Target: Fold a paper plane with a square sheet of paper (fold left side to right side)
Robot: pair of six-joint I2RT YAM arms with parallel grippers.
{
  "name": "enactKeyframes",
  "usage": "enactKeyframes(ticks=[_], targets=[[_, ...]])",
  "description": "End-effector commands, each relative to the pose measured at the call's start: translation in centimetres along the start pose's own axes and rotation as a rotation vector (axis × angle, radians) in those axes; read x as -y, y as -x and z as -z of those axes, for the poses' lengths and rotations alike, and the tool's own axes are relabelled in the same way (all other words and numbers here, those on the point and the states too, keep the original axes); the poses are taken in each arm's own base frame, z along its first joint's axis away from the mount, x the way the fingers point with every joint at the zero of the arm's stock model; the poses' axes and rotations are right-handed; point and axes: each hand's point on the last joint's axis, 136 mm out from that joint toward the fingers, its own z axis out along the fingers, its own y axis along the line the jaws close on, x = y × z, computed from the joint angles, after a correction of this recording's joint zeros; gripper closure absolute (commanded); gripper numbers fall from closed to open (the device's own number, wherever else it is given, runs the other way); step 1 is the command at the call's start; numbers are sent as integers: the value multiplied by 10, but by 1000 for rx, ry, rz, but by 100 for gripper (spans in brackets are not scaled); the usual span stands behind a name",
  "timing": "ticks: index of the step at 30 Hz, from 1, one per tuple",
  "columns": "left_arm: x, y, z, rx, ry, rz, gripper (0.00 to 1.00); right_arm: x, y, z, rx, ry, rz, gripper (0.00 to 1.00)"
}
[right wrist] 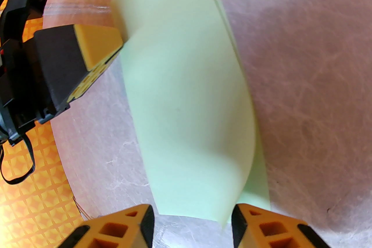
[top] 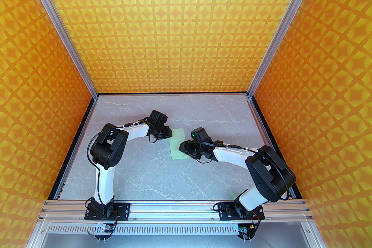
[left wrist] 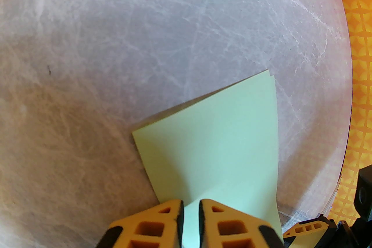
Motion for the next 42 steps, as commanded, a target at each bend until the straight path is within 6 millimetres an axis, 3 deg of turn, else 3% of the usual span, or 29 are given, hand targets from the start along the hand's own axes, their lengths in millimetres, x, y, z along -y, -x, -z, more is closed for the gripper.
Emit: enactKeyframes(ticks=[1,9,14,19,24,42], targets=[[-10,-22,0,-61,44,30,80,10,1,-1,19,-31,-37,51],[-10,-21,-1,-60,43,31,80,17,-2,-3,23,-21,-64,49],[-11,-22,-2,-63,45,33,80,1,0,-9,28,92,-48,52],[-11,-22,-2,-65,44,31,80,-19,8,3,65,157,-1,53],[-11,-22,-2,-63,44,31,80,-26,12,14,78,134,53,52],[-10,-22,-1,-65,41,29,80,-60,28,0,65,247,55,52]])
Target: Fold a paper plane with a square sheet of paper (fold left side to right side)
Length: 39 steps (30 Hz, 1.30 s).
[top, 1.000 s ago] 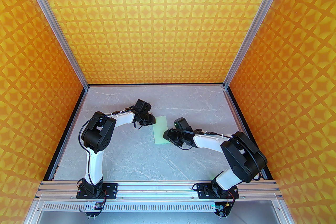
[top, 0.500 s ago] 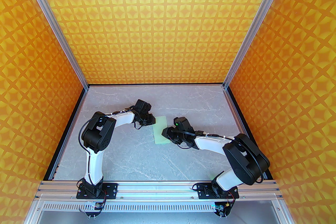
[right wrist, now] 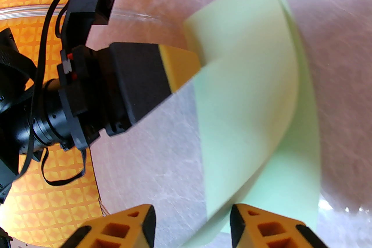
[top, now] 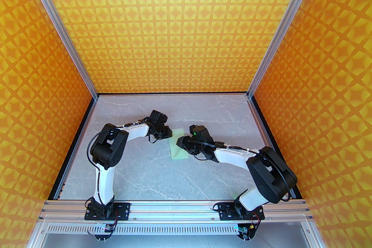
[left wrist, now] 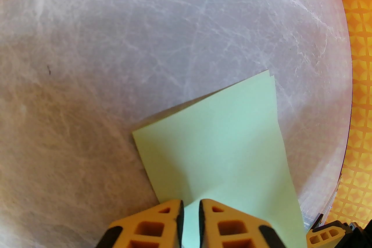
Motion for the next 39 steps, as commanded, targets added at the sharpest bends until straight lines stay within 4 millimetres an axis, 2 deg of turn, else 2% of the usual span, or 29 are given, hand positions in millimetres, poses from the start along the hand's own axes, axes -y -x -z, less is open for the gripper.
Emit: enactKeyframes(ticks=[1,7,15,20,22,25,30,35,39], targets=[[-10,-22,-1,-63,41,29,80,-13,8,-7,0,44,1,52],[1,-12,9,-36,10,35,80,-11,11,-17,-11,38,2,52],[28,9,50,78,-75,46,74,-1,9,-27,-26,11,4,58],[34,2,67,108,-111,50,71,2,9,-32,-33,10,0,52],[33,-6,69,106,-123,63,70,2,9,-33,-34,11,1,48],[30,-18,70,100,-138,81,70,2,9,-34,-35,16,-1,48],[30,-34,69,94,-163,93,70,3,8,-34,-35,10,-2,60],[28,-49,57,70,-178,113,72,6,7,-36,-43,1,-7,83],[27,-57,47,55,-185,125,74,8,6,-36,-42,-7,-9,89]])
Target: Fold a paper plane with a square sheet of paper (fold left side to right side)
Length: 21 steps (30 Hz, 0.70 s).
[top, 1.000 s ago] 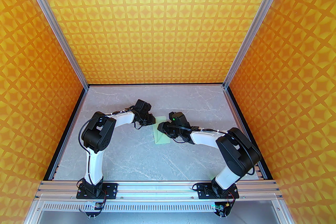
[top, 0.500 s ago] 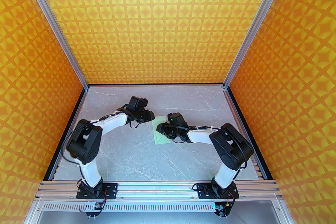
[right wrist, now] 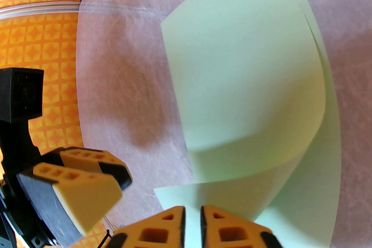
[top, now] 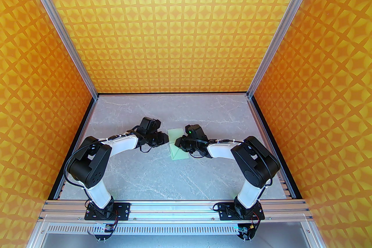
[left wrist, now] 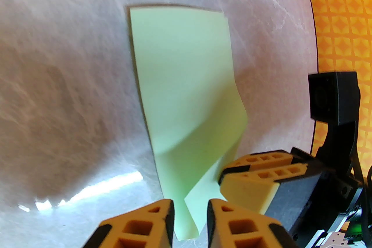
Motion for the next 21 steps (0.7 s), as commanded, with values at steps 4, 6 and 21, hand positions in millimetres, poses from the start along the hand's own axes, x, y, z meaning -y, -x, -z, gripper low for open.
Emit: enactKeyframes(ticks=[4,6,21], targets=[[9,-8,-10,-12,-47,5,75,-3,4,-1,4,3,5,92],[8,-11,-11,-15,-46,11,75,-3,4,-1,5,2,7,92],[-5,-19,-16,38,-6,62,71,-5,6,0,10,9,6,91]])
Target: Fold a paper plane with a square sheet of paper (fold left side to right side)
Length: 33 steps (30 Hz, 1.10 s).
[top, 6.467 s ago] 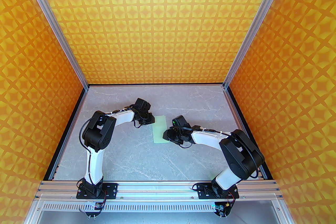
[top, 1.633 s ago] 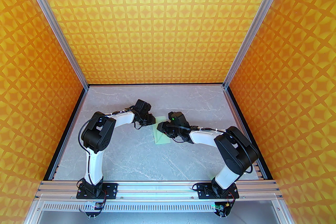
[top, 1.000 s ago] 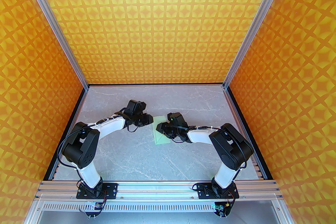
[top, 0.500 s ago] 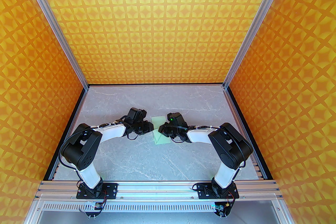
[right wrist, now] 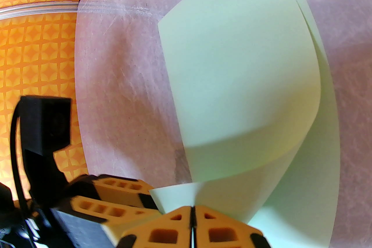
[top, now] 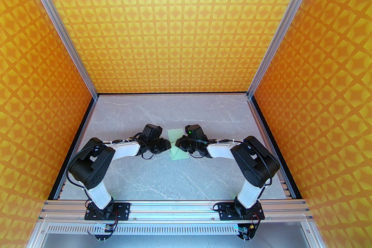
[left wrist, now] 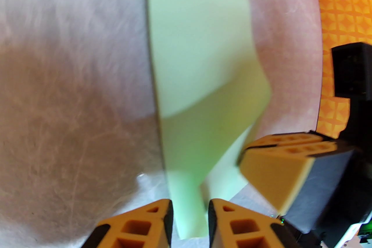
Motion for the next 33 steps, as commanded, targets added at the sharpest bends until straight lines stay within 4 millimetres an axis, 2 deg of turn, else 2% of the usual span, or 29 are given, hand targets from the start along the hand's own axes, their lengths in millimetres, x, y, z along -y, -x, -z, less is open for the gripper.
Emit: enactKeyframes(ticks=[1,18,25,30,33], targets=[[8,9,-1,49,-30,1,72,-4,5,0,9,7,4,91],[16,21,-8,63,-45,-11,82,-4,3,0,4,9,2,90],[17,23,-10,71,-52,-6,83,-3,3,0,4,6,2,90],[17,24,-9,77,-50,-13,93,-4,3,0,2,9,3,89],[14,25,-9,73,-37,-19,93,-5,3,2,3,14,9,87]])
